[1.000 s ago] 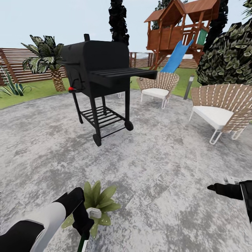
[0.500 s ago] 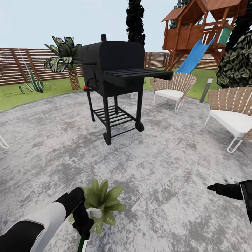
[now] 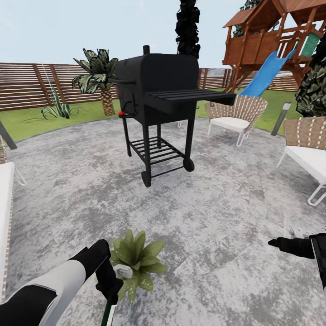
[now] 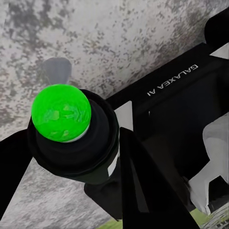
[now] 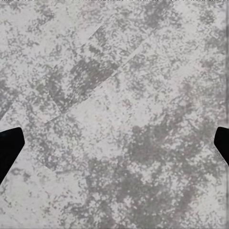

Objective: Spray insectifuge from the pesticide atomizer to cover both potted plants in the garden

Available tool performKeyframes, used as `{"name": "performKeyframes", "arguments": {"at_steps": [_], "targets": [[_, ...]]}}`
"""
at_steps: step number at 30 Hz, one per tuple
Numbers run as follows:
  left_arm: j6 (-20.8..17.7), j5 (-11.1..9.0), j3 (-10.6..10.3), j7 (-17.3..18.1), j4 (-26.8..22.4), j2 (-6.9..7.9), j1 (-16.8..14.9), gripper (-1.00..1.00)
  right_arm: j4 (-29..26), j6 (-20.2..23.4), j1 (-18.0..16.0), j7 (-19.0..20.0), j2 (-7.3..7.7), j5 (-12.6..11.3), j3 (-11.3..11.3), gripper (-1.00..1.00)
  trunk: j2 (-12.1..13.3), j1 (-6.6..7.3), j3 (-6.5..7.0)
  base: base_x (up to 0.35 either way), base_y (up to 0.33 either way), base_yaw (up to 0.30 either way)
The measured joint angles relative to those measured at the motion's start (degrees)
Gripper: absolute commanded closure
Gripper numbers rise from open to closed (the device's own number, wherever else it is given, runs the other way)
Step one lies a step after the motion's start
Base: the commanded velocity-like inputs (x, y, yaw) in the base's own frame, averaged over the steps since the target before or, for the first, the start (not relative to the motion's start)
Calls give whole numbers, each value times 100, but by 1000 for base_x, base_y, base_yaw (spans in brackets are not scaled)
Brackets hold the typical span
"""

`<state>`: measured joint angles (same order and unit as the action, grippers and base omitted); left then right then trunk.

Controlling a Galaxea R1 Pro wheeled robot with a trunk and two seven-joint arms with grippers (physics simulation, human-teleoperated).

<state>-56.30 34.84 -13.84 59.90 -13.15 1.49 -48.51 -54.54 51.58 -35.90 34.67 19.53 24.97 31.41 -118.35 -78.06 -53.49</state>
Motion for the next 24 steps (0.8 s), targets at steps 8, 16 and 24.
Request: {"name": "performKeyframes", "arguments": {"at_steps": [8, 16, 24], "targets": [[-1, 0, -11, 1, -1, 1, 1, 100, 2, -2, -1, -1, -1, 2, -5, -100, 0, 0, 30, 21, -30, 173], [1, 0, -4, 0, -1, 0, 1, 100, -1, 2, -4, 0, 0, 0, -5, -100, 0, 2, 68, 229, -213, 147], [1, -1, -3, 0, -1, 1, 1, 100, -1, 2, -2, 0, -1, 0, 1, -100, 0, 2, 69, 235, -254, 40]]}}
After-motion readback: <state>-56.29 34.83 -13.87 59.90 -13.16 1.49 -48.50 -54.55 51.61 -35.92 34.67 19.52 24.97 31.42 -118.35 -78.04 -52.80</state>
